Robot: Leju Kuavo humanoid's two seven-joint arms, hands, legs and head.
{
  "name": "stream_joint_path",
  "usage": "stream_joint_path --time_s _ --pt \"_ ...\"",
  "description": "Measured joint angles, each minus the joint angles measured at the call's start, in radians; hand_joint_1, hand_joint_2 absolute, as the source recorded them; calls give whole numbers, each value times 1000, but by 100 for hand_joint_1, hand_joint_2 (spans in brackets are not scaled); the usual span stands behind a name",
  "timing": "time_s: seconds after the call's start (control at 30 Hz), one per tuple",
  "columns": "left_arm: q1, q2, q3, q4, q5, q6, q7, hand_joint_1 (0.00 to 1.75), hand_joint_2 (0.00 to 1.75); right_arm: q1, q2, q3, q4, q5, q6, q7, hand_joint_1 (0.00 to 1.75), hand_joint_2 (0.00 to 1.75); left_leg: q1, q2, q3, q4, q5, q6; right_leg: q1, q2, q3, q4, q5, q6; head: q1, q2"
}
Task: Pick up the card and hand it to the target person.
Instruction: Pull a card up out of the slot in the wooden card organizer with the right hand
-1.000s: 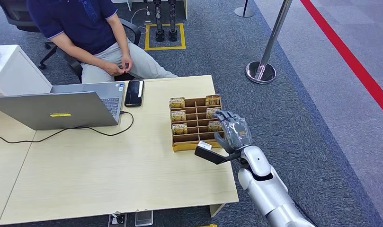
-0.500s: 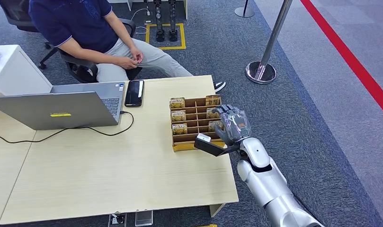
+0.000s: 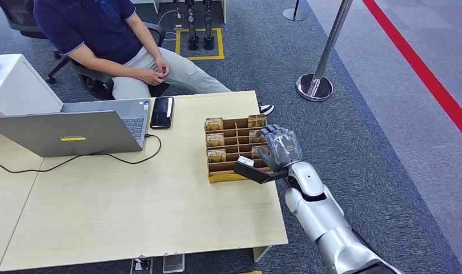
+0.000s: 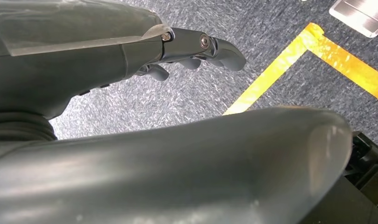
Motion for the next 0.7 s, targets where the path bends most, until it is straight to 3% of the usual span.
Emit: stream_joint_path --time_s 0.7 --pt "-2 -3 -8 0 -10 -2 -3 0 0 52 -24 -17 -33 -3 -12 5 98 175 0 -3 1 0 0 0 0 -3 1 -1 -1 0 0 0"
